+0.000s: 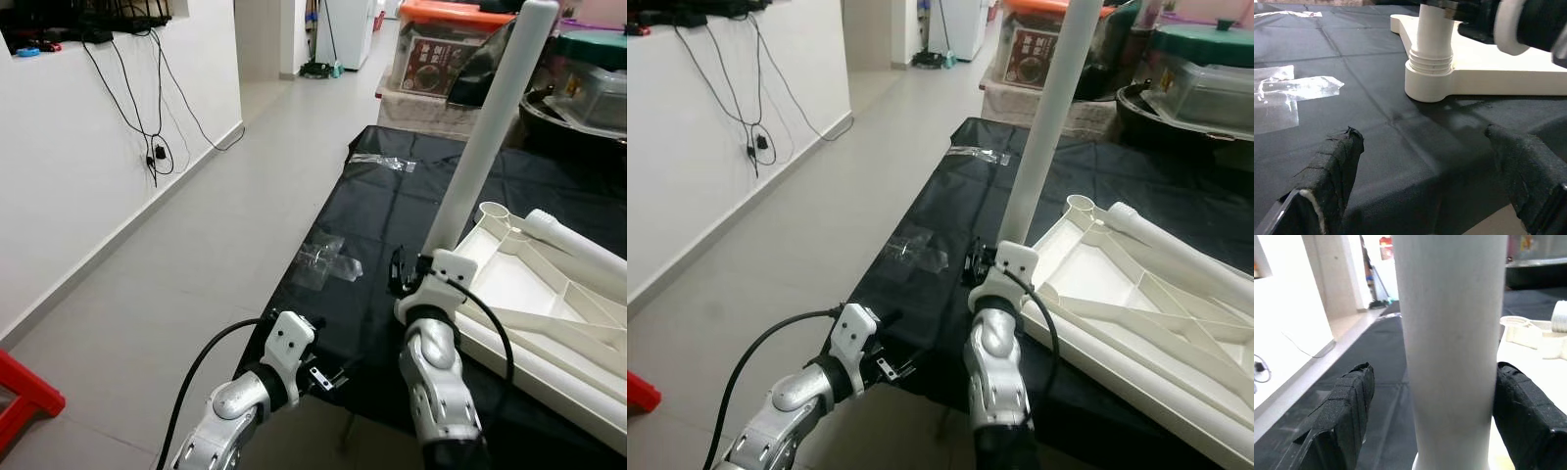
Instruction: Building children table
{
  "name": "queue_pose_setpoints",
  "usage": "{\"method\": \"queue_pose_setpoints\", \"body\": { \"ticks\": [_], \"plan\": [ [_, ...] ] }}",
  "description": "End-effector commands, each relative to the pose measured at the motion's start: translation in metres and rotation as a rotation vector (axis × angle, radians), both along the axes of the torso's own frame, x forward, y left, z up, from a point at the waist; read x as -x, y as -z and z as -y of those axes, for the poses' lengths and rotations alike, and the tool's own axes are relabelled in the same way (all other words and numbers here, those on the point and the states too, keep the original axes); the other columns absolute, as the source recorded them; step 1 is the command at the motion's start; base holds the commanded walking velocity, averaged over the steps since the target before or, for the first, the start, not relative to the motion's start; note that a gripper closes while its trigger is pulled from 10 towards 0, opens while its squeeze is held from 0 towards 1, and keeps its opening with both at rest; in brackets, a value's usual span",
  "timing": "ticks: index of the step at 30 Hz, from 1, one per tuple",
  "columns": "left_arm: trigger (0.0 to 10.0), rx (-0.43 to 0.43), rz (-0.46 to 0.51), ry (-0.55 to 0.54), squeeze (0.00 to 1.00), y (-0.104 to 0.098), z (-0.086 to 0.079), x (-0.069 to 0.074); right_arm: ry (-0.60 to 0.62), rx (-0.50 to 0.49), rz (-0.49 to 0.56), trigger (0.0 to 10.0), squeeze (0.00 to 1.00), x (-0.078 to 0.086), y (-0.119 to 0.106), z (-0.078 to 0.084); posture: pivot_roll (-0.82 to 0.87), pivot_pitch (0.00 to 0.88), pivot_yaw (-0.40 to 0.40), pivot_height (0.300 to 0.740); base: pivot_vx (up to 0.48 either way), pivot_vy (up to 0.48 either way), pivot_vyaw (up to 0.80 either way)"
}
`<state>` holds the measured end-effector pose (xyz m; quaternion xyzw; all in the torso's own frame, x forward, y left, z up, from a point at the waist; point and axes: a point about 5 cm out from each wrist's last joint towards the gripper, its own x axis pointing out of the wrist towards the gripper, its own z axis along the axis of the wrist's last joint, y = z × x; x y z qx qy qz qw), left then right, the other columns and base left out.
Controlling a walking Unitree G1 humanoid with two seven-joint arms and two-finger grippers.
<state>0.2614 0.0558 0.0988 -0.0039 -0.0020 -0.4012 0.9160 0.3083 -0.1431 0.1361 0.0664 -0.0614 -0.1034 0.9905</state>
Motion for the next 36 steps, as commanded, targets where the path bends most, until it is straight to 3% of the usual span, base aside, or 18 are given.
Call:
{"method": "queue_pose_setpoints", "body": {
  "ticks": [1, 7, 13, 20, 24, 36],
  "plan": [
    [10.0, -0.005, -0.002, 0.006, 0.00, -0.001, 0.002, 0.000, -0.098, -0.014, 0.031, 10.0, 0.00, 0.005, -0.004, -0.009, 0.10, 0.000, -0.064, 0.740, 0.000, 0.000, 0.00],
    [10.0, -0.004, -0.001, 0.004, 0.00, -0.001, 0.002, 0.000, -0.207, -0.003, 0.031, 10.0, 0.00, 0.026, 0.003, -0.006, 0.09, 0.000, -0.063, 0.740, 0.000, 0.000, 0.00],
    [10.0, -0.003, -0.003, 0.003, 0.00, -0.001, 0.002, -0.001, -0.259, 0.028, -0.017, 10.0, 0.00, 0.056, 0.015, 0.003, 0.08, 0.000, -0.059, 0.740, 0.000, 0.000, -0.75],
    [10.0, -0.003, -0.004, -0.010, 0.00, -0.001, 0.002, -0.003, -0.241, 0.021, -0.038, 10.0, 0.00, 0.062, 0.020, 0.005, 0.08, 0.000, -0.056, 0.740, 0.000, 0.000, -0.78],
    [10.0, 0.009, -0.014, -0.050, 0.00, -0.002, -0.002, -0.006, -0.198, 0.034, -0.041, 10.0, 0.00, 0.059, 0.018, 0.014, 0.08, 0.000, -0.056, 0.740, 0.000, 0.000, -0.78],
    [10.0, 0.029, -0.068, -0.093, 0.00, 0.003, -0.004, -0.010, -0.140, 0.038, -0.050, 10.0, 0.00, 0.050, 0.017, 0.025, 0.08, 0.000, -0.062, 0.740, 0.000, -0.231, 0.00]
  ]
}}
